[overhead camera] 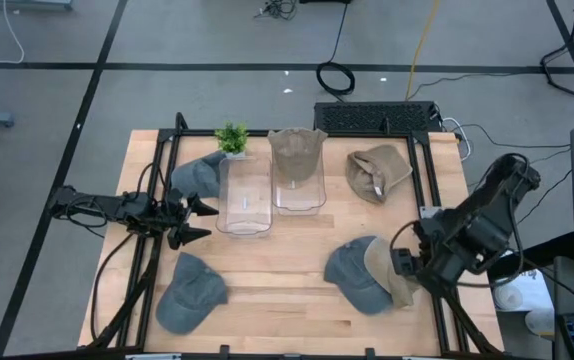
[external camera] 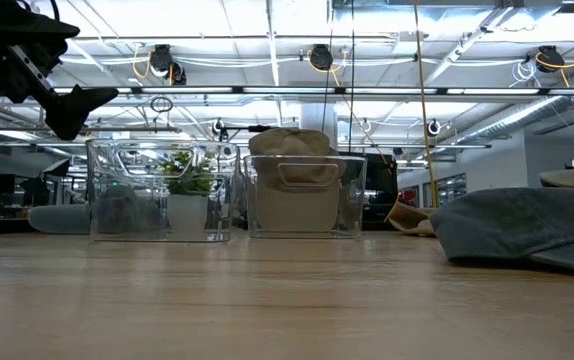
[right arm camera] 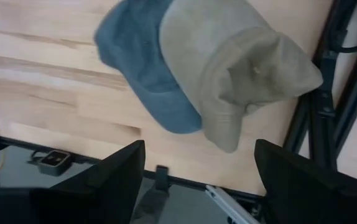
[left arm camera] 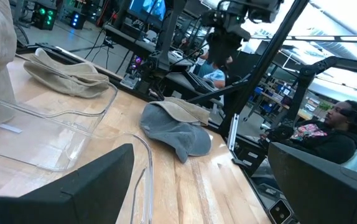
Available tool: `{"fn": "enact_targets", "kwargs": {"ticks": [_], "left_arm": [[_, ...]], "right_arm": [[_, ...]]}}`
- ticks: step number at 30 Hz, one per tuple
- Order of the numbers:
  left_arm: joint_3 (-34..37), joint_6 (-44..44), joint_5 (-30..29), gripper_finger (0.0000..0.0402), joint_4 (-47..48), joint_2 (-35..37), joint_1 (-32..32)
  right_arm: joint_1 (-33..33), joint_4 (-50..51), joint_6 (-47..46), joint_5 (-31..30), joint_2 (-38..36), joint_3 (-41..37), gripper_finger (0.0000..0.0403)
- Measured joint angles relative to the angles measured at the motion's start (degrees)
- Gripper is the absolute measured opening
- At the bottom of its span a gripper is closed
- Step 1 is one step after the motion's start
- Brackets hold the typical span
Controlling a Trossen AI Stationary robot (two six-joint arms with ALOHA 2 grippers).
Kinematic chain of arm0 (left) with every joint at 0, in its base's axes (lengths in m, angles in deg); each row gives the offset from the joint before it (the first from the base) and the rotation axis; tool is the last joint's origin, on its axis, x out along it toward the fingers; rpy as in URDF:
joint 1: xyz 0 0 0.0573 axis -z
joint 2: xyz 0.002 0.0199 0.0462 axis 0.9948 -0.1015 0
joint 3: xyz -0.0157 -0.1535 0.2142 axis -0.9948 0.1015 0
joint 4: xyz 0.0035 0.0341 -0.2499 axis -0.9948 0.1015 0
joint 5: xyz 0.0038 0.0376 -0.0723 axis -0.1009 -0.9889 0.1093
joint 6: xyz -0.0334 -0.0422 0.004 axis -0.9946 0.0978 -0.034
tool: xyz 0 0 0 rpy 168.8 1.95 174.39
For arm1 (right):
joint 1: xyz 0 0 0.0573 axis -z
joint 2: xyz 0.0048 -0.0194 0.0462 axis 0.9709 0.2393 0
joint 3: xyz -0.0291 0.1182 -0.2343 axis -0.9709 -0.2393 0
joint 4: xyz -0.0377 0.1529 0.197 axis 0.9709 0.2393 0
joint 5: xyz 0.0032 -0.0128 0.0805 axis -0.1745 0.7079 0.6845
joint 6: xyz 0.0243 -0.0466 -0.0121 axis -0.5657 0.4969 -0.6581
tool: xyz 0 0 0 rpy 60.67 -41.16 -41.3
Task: Pick & Place hat
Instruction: Put the bottom brown cap into the right transparent bin
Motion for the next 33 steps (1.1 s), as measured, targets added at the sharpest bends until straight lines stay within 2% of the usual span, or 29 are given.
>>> {"fn": "enact_targets", "kwargs": {"ticks": [12,21,33], "left_arm": [[0.0,0.0,0.0,0.0381,0.0,0.0,0.0],[0.0,0.0,0.0,0.0381,0.0,0.0,0.0],[0.0,0.0,0.0,0.0381,0.0,0.0,0.0]], "right_arm": [[-5.3,-5.0,-1.9,-1.6,-0.1,-7.6,0.029],[-5.5,-6.5,-1.8,-1.6,-0.2,-14.0,0.029],[-5.4,-17.4,3.3,-1.6,-0.2,-23.7,0.029]]}}
